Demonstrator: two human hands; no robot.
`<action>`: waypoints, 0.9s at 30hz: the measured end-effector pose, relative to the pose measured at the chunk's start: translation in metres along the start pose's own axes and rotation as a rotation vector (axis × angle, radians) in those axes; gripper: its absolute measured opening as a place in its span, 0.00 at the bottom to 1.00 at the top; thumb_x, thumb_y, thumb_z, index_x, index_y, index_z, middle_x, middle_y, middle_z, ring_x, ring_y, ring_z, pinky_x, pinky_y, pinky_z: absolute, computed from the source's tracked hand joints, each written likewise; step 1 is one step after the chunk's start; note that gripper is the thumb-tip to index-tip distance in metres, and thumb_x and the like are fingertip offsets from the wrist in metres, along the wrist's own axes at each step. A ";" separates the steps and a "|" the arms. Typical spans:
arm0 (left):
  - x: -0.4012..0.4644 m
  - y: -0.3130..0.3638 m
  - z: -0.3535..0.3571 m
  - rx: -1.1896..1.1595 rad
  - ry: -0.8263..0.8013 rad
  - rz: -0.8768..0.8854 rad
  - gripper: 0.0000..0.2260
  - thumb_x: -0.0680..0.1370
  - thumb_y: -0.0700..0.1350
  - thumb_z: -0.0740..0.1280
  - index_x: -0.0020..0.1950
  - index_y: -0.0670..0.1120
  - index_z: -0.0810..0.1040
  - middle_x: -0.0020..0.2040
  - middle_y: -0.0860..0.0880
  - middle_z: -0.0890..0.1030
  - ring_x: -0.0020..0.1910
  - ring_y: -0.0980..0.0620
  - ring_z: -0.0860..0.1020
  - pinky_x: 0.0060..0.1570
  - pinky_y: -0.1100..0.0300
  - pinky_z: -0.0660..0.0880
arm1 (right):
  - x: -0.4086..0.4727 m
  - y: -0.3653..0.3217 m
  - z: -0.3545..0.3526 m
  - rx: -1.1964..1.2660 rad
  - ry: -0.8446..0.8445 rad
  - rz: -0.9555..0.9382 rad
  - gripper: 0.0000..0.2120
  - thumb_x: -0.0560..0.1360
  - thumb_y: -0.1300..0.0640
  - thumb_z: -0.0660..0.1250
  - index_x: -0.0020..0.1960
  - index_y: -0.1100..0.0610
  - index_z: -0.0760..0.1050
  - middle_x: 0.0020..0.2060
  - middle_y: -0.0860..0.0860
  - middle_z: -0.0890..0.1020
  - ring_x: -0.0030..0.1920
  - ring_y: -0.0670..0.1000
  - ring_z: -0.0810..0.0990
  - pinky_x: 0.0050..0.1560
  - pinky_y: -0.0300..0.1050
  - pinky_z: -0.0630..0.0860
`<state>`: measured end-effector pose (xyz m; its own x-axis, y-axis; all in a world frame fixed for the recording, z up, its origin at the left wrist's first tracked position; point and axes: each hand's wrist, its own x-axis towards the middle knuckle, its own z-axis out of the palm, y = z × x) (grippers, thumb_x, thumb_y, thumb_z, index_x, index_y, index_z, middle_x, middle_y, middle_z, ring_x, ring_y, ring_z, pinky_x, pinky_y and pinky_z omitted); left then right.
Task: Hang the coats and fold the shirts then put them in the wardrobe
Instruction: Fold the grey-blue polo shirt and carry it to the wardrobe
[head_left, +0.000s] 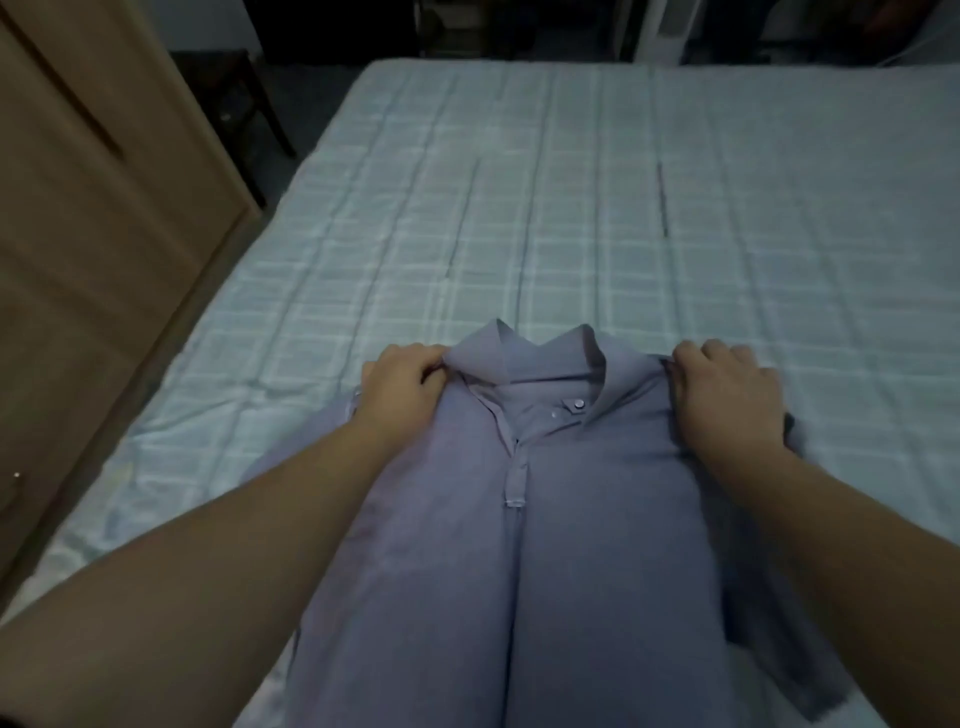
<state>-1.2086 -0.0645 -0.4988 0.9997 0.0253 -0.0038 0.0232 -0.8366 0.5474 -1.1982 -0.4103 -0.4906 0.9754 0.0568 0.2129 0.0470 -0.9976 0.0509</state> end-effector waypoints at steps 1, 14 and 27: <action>0.014 -0.014 0.026 0.031 0.011 -0.012 0.09 0.77 0.47 0.63 0.53 0.54 0.82 0.46 0.50 0.81 0.49 0.43 0.76 0.50 0.51 0.69 | 0.007 0.001 0.035 0.006 -0.021 0.010 0.05 0.79 0.56 0.64 0.46 0.57 0.72 0.42 0.59 0.76 0.44 0.63 0.75 0.39 0.56 0.69; 0.060 -0.068 0.112 0.284 0.147 0.020 0.14 0.78 0.53 0.66 0.61 0.50 0.78 0.49 0.42 0.78 0.48 0.38 0.75 0.48 0.49 0.69 | 0.021 0.006 0.148 0.156 0.021 0.137 0.12 0.79 0.49 0.62 0.49 0.59 0.70 0.46 0.63 0.74 0.46 0.66 0.72 0.42 0.58 0.66; -0.194 -0.018 0.062 0.006 -0.091 0.207 0.23 0.76 0.41 0.61 0.71 0.39 0.70 0.70 0.37 0.72 0.69 0.40 0.70 0.72 0.51 0.61 | -0.272 -0.073 0.008 0.406 -0.132 -0.127 0.24 0.74 0.57 0.63 0.69 0.63 0.71 0.69 0.63 0.72 0.67 0.64 0.70 0.69 0.60 0.66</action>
<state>-1.4028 -0.0882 -0.5603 0.9800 -0.1964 0.0323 -0.1825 -0.8218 0.5397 -1.4650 -0.3529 -0.5597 0.9744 0.2002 0.1020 0.2229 -0.9194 -0.3241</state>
